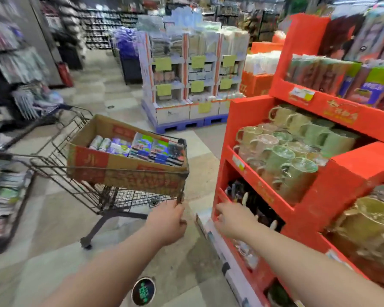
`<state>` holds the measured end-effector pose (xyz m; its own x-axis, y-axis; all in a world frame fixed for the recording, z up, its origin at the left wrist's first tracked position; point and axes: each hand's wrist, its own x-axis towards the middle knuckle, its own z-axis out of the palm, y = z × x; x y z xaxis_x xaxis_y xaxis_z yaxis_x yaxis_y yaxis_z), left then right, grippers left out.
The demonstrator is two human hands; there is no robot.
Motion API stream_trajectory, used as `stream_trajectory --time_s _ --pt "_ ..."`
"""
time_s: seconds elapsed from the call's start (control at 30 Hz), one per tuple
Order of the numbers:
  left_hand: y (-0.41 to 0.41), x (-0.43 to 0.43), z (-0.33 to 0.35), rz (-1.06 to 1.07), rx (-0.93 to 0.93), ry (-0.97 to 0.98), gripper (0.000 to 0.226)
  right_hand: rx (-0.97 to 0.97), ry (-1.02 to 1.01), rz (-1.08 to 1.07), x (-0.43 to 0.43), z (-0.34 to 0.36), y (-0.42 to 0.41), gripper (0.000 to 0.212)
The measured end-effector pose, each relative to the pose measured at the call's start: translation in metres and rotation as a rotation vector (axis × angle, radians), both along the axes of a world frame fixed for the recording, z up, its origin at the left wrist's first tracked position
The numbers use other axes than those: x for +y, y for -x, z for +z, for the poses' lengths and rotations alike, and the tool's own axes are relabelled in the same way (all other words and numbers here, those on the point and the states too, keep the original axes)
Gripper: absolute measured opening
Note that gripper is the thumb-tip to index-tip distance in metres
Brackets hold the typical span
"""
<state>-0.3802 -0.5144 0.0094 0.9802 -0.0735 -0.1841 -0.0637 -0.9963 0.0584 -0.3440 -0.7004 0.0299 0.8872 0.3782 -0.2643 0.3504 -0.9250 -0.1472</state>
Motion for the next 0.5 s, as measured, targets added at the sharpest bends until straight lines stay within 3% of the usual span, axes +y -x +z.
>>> stream_trajectory --time_s 0.27,0.5 --pt "0.005 0.062 -0.036 0.142 0.122 0.058 0.048 -0.158 -0.073 0.165 0.092 0.052 -0.073 0.035" --pt "-0.04 0.101 -0.042 0.25 0.169 -0.031 0.049 -0.211 -0.125 0.283 0.15 0.049 -0.151 0.036"
